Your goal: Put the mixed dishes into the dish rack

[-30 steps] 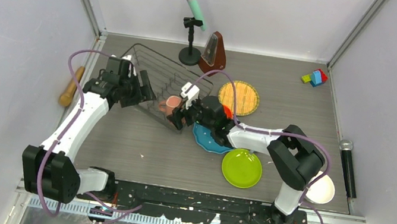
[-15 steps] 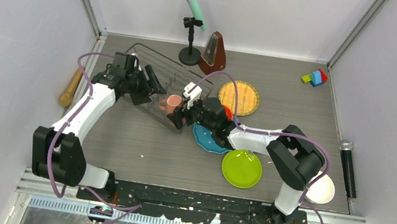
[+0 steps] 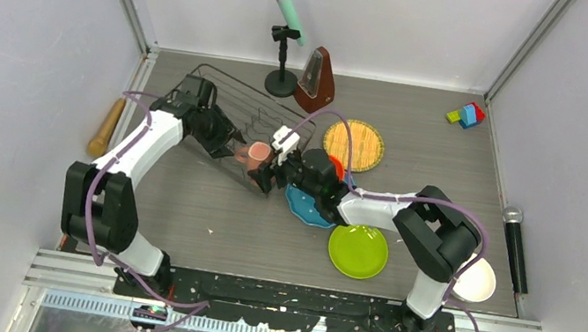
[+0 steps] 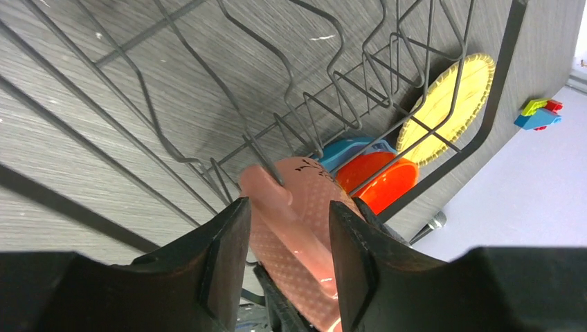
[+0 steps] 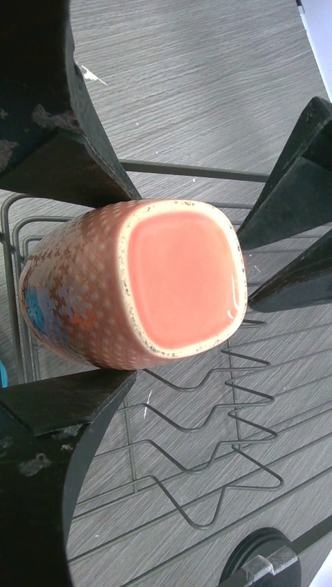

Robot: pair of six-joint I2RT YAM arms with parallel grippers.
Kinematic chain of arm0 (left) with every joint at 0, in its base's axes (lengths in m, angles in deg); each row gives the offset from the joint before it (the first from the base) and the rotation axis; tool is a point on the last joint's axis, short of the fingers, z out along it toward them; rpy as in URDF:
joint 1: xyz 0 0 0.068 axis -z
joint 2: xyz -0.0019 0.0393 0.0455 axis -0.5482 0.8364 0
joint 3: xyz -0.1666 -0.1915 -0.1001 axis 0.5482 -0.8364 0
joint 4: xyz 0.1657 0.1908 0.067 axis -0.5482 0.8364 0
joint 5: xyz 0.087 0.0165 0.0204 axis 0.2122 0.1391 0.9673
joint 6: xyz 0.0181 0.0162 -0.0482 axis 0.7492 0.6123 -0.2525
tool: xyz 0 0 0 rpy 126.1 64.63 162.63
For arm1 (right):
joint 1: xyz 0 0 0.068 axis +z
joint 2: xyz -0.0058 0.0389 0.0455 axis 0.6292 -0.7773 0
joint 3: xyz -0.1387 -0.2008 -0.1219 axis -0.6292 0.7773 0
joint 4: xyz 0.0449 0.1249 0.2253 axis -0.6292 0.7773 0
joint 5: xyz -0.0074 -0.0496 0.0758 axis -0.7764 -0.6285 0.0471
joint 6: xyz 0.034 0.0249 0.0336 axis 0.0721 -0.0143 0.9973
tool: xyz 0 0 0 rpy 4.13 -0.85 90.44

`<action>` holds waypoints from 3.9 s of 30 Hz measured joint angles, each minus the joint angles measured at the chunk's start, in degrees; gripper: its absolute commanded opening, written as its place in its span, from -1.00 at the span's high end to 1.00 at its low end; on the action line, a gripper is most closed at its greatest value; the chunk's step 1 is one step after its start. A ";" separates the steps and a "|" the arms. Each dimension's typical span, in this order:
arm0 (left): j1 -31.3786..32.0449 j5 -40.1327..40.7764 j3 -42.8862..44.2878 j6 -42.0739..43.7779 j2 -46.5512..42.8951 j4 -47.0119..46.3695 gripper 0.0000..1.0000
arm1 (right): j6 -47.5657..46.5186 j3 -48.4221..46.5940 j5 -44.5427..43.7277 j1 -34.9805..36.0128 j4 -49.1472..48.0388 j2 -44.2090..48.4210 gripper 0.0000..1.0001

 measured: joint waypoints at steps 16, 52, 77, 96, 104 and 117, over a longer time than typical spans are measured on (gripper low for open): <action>3.32 -1.09 4.07 -10.95 3.69 4.50 1.00 | -2.60 0.63 -4.85 1.88 -1.40 0.00 0.87; 6.67 1.70 0.98 -11.32 3.63 3.52 1.00 | 9.09 -15.63 1.14 0.07 44.19 6.29 -0.92; 8.02 6.99 -9.22 -16.04 -4.15 -11.02 1.00 | 9.11 -30.80 4.35 -0.63 63.21 4.04 -0.67; 9.09 5.42 -13.38 -19.56 -7.19 -21.20 1.00 | 1.27 -31.78 2.14 -0.46 66.42 0.92 -0.38; 9.38 4.98 -14.95 -19.37 -6.95 -25.53 1.00 | -3.69 -31.78 1.14 -0.39 66.29 0.87 -0.33; 9.70 3.56 -17.09 -19.71 -3.67 -34.10 1.00 | -2.91 -34.80 6.78 -4.24 67.93 -1.38 -0.88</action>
